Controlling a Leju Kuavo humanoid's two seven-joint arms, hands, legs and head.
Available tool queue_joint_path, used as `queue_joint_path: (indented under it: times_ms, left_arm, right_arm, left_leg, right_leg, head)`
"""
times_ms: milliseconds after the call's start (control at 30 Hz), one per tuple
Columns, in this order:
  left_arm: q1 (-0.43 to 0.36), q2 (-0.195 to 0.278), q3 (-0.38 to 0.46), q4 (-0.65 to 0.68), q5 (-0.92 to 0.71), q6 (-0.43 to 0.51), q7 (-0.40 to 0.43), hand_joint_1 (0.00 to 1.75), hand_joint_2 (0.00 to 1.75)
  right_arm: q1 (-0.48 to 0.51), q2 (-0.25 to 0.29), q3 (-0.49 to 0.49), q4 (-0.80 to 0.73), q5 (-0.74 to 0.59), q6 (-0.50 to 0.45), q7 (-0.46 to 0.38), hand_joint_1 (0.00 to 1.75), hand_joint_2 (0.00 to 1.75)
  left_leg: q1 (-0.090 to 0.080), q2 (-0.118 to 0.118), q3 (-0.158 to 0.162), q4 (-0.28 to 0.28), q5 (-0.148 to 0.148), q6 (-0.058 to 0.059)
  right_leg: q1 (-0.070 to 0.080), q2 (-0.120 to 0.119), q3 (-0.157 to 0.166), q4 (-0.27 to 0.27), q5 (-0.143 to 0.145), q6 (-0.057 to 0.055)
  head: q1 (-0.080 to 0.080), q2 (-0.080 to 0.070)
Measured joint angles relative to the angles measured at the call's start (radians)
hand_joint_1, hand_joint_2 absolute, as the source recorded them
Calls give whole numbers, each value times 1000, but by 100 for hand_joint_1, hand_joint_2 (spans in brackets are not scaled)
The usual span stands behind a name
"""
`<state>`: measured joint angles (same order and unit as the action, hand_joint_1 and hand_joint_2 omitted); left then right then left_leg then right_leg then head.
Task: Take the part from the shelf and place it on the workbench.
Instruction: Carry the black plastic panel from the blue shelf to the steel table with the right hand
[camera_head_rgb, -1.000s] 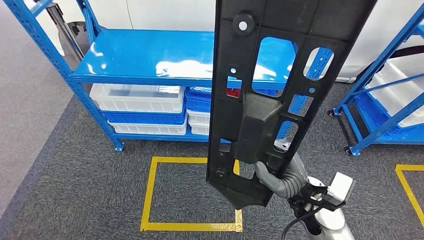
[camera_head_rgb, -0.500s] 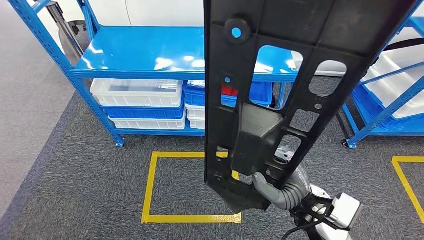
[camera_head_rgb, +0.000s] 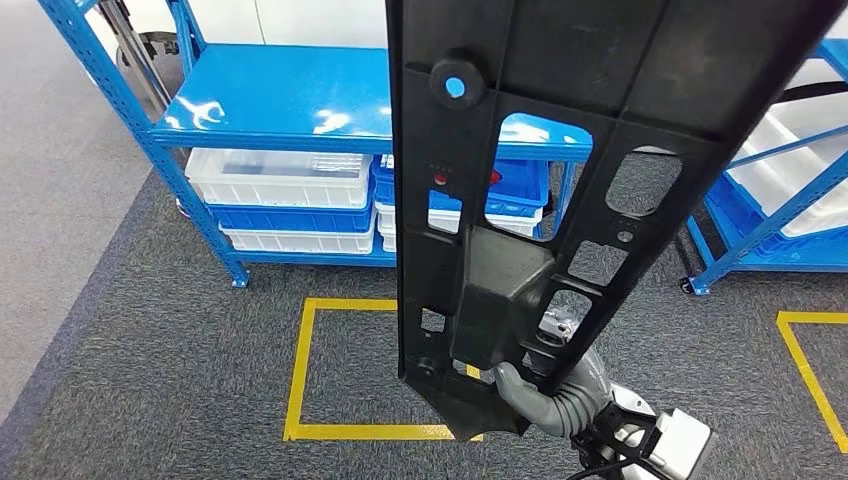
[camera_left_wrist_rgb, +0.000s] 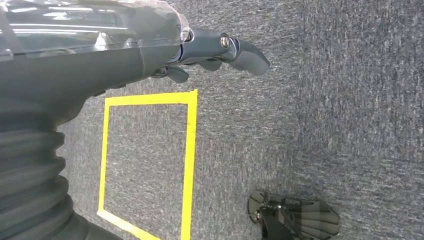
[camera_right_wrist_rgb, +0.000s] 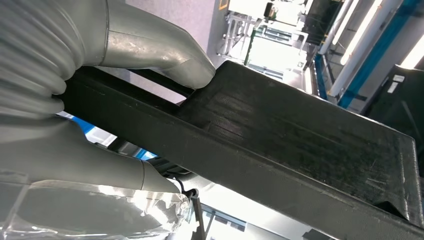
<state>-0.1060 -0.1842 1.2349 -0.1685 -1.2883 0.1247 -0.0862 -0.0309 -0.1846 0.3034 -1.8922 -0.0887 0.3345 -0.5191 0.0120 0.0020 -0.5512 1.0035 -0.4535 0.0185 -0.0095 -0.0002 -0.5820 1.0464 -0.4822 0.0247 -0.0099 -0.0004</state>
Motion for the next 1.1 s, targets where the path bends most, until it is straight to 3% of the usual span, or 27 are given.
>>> queue_joint_path:
  times_ms: [100, 133, 167, 200, 233, 300, 333, 367, 433, 500, 600, 633, 667, 700, 733, 800, 867, 933, 967, 1033, 1100]
  left_arm:
    - [0, 0, 0, 0, 6, 0, 3, 0, 175]
    - [0, 0, 0, 0, 8, 0, 3, 0, 175]
    - [1, 0, 0, 0, 9, 0, 2, 0, 175]
    - [1, 0, 0, 0, 9, 0, 2, 0, 175]
    - [1, 0, 0, 0, 8, 0, 1, 0, 175]
    - [0, -1, -1, 0, 7, 0, 1, 0, 175]
    - [0, -1, -1, 0, 6, 0, 1, 0, 175]
    - [0, -1, -1, 0, 6, 1, 1, 0, 175]
    - [-1, -1, -1, 0, 7, 1, 0, 0, 175]
    - [-3, -1, -1, 0, 8, 2, -3, 0, 175]
    - [-2, 0, -1, 0, 8, 4, -8, 0, 175]
    - [0, 0, -1, 0, 8, 4, -7, 0, 175]
    - [1, 0, -1, 0, 8, 4, -7, 0, 175]
    - [1, 0, -1, 0, 8, 4, -5, 0, 175]
    - [1, 0, -1, 0, 8, 4, -3, 0, 175]
    - [2, 0, -1, 0, 6, 4, 3, 0, 175]
    - [2, 0, -1, 0, 4, 6, 6, 0, 175]
    - [2, 0, -2, 0, 0, 8, 6, 0, 175]
    - [1, 0, -2, 0, -1, 8, 5, 0, 175]
    - [-1, 0, -2, 0, -1, 8, 1, 0, 175]
    - [0, 0, -3, 0, -1, 8, -3, 0, 175]
  right_arm:
    - [12, -3, 2, -5, -4, 1, -5, 175, 175]
    - [17, -4, 3, -5, -8, 2, -6, 175, 175]
    - [21, -5, 3, -5, -14, 4, -6, 175, 175]
    - [24, -5, 3, -5, -19, 4, -6, 175, 175]
    - [24, -6, 3, -6, -23, 4, -5, 175, 175]
    - [23, -6, 3, -10, -27, 2, -2, 175, 175]
    - [23, -6, 3, -14, -27, 1, -1, 175, 175]
    - [23, -6, 3, -17, -28, 1, 1, 175, 175]
    - [23, -7, 2, -21, -30, -1, 3, 175, 175]
    - [23, -6, 1, -24, -33, -2, 4, 175, 175]
    - [26, -5, 0, -27, -37, -1, 4, 175, 175]
    - [29, -5, 0, -27, -37, -1, 4, 175, 175]
    - [31, -5, -1, -27, -37, 0, 3, 175, 175]
    - [34, -5, -1, -27, -37, 1, 3, 175, 175]
    - [35, -5, -2, -27, -37, 2, 2, 175, 175]
    - [35, -5, -4, -27, -39, 5, 1, 175, 175]
    - [36, -5, -8, -29, -42, 6, -1, 175, 175]
    - [42, -5, -11, -31, -43, 6, -4, 175, 175]
    - [46, -5, -14, -32, -43, 5, -5, 175, 175]
    - [50, -6, -21, -37, -42, 3, -6, 175, 175]
    - [52, -6, -25, -40, -42, 3, -7, 175, 175]
  left_leg:
    - [-1, 5, -8, -1, 5, 9]
    - [-3, 8, -10, 0, 6, 9]
    - [-4, 12, -12, 2, 6, 10]
    - [-4, 17, -12, 3, 6, 10]
    - [-5, 22, -12, 4, 5, 9]
    - [-10, 34, -10, 6, 3, 6]
    - [-12, 40, -11, 7, 3, 2]
    - [-14, 48, -12, 7, 2, -2]
    - [-15, 63, -11, 7, 1, -12]
    - [-13, 48, -19, 32, -23, -24]
    - [-9, 11, -86, 200, -119, -35]
    - [-7, 9, -111, 258, -140, -37]
    - [-6, 8, -123, 287, -143, -38]
    - [-4, 7, -116, 277, -125, -39]
    - [-1, 3, -92, 228, -92, -39]
    - [5, -31, -28, 92, -31, -36]
    - [8, -61, 2, 23, -19, -31]
    - [6, -53, 3, 17, -21, -22]
    - [6, -44, 3, 13, -18, -15]
    - [9, -22, 4, 4, -11, -1]
    - [5, 2, 3, 2, -9, 5]
  right_leg:
    - [-3, 0, -82, 182, -95, 9]
    - [-4, 0, -105, 233, -110, 11]
    - [-4, 0, -113, 252, -107, 11]
    - [-3, -1, -100, 228, -84, 9]
    - [-2, -7, -69, 167, -50, 5]
    - [6, -41, -1, 28, 2, -9]
    - [11, -54, 17, -14, 14, -16]
    - [16, -61, 22, -32, 15, -21]
    - [15, -43, 17, -36, 21, -29]
    - [8, -26, 17, -44, 29, -39]
    - [4, -2, 15, -47, 36, -47]
    - [4, 8, 14, -46, 36, -47]
    - [4, 18, 13, -45, 37, -47]
    - [3, 30, 12, -44, 37, -46]
    - [3, 42, 12, -41, 37, -45]
    - [3, 64, 9, -34, 36, -38]
    - [3, 84, -2, -27, 37, -25]
    - [1, 102, -11, -28, 44, -11]
    - [0, 100, -14, -27, 43, -5]
    - [0, 64, -37, 21, 11, 5]
    - [-1, 22, -94, 144, -54, 13]
  head:
    - [0, 0]
    - [0, 0]
    - [0, 0]
    - [0, 0]
    - [0, 0]
    - [0, 0]
    - [0, 0]
    - [0, 0]
    - [0, 0]
    - [0, 0]
    - [0, 0]
    - [0, 0]
    - [0, 0]
    - [0, 0]
    - [0, 0]
    - [0, 0]
    - [0, 0]
    - [0, 0]
    - [0, 0]
    - [0, 0]
    - [0, 0]
